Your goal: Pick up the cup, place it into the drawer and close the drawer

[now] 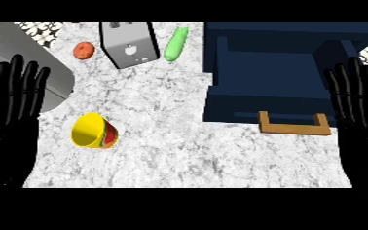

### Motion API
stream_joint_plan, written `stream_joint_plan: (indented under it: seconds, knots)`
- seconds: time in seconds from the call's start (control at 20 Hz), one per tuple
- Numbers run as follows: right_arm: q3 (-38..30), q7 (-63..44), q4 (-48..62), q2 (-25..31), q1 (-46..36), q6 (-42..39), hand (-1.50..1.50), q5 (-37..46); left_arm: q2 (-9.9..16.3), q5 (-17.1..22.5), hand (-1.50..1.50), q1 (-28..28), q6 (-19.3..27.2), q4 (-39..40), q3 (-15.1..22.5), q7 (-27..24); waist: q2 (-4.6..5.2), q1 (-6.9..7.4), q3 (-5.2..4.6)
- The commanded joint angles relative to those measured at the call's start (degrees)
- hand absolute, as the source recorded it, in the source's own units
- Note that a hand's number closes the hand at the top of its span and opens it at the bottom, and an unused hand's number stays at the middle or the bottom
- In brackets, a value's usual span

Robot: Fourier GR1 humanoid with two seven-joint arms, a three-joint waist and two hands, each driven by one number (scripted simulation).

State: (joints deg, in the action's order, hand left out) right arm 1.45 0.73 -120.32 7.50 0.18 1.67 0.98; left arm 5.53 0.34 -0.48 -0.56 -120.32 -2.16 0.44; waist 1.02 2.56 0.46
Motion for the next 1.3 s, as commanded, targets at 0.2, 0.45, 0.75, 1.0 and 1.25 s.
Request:
stream_joint_plan:
  seconds: [0.2,0.45,0.75,1.0,1.25]
  knots:
    - [0.56,-0.27,1.74,-0.40,-1.20,-1.53,-1.50,-1.74,7.28,18.38,-1.50,3.79,-18.44,0.21,-2.24,-4.97,-1.08,-2.02,-0.56]
    - [4.32,-4.95,1.51,-3.14,-0.33,-2.60,-1.50,-5.74,8.39,32.24,-1.50,9.11,-25.82,4.09,-3.67,-1.59,-1.07,-2.01,-0.52]
    - [1.86,-4.23,5.46,-2.76,-4.28,-3.26,-1.50,-5.50,12.64,40.67,-1.50,3.82,-28.75,9.34,-10.19,3.80,-1.02,-2.41,-0.47]
    - [0.25,-4.91,4.14,-3.50,-4.21,-3.45,-1.50,-6.78,9.34,35.86,-1.50,1.99,-28.71,9.43,-8.43,4.01,-1.04,-2.53,-0.46]
    - [1.26,-5.78,4.99,-3.78,-5.11,-3.92,-1.50,-5.68,5.96,29.64,-1.50,3.86,-31.60,13.66,-7.31,-0.61,-1.01,-2.49,-0.47]
